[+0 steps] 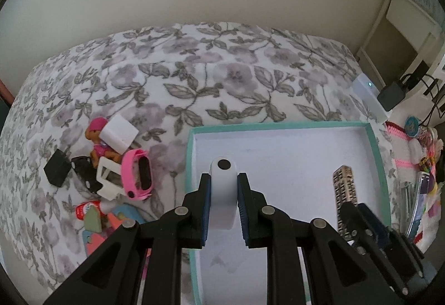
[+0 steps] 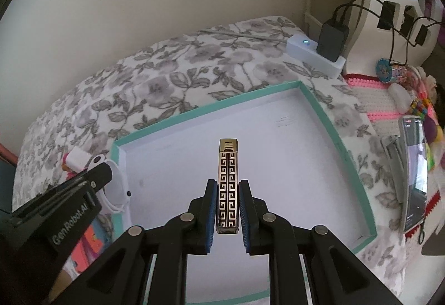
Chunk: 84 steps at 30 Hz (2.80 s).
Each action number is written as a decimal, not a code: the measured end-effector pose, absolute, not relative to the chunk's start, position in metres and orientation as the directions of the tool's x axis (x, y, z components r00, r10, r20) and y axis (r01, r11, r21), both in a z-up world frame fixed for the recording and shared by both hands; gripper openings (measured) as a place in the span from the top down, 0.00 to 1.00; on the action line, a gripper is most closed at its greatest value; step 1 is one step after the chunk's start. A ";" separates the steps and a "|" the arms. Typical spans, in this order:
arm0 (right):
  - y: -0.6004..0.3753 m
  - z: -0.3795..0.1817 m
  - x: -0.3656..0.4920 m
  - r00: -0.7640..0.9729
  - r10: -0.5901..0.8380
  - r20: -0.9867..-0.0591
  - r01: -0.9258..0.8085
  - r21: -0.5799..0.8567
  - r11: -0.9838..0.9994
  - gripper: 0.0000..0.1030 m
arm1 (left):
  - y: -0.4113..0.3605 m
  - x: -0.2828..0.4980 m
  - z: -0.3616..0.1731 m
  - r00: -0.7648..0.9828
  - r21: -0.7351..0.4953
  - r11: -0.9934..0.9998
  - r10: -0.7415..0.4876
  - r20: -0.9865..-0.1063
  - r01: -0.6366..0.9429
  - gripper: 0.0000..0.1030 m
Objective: Organize rigid objects
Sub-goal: 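Carry the gold block and white cylinder over the teal-rimmed tray with both tools, then open left tool to drop white cylinder in tray while right tool releases gold block, then move both open tools back from the tray toward the toy pile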
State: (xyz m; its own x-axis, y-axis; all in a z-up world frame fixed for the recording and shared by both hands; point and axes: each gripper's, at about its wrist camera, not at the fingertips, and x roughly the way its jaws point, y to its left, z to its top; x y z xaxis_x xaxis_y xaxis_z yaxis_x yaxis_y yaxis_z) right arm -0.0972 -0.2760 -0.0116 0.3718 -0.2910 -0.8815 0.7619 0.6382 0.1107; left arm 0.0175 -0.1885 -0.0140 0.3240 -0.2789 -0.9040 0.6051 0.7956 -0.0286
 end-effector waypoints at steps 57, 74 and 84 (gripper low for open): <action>-0.275 -0.034 -0.089 0.288 -0.303 -0.908 0.725 0.001 0.688 0.35 | -0.131 0.063 -0.039 0.341 0.033 0.933 -0.098 -0.935 0.357 0.18; -0.266 -0.032 -0.084 0.317 -0.289 -0.903 0.705 0.021 0.709 0.02 | -0.102 0.078 -0.044 0.298 0.061 0.966 -0.017 -0.954 0.250 0.18; -0.258 -0.035 -0.077 0.327 -0.281 -0.902 0.686 0.022 0.727 0.00 | -0.090 0.085 -0.043 0.286 0.033 0.972 -0.036 -0.958 0.233 0.18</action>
State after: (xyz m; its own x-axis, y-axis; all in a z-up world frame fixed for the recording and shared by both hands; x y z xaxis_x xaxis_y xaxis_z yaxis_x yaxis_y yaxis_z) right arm -0.0771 -0.2575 -0.0353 0.3269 -0.2812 -0.9023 0.6860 0.7272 0.0219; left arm 0.0853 -0.0902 -0.0430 0.2855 -0.0362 -0.9577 0.2328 0.9720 0.0327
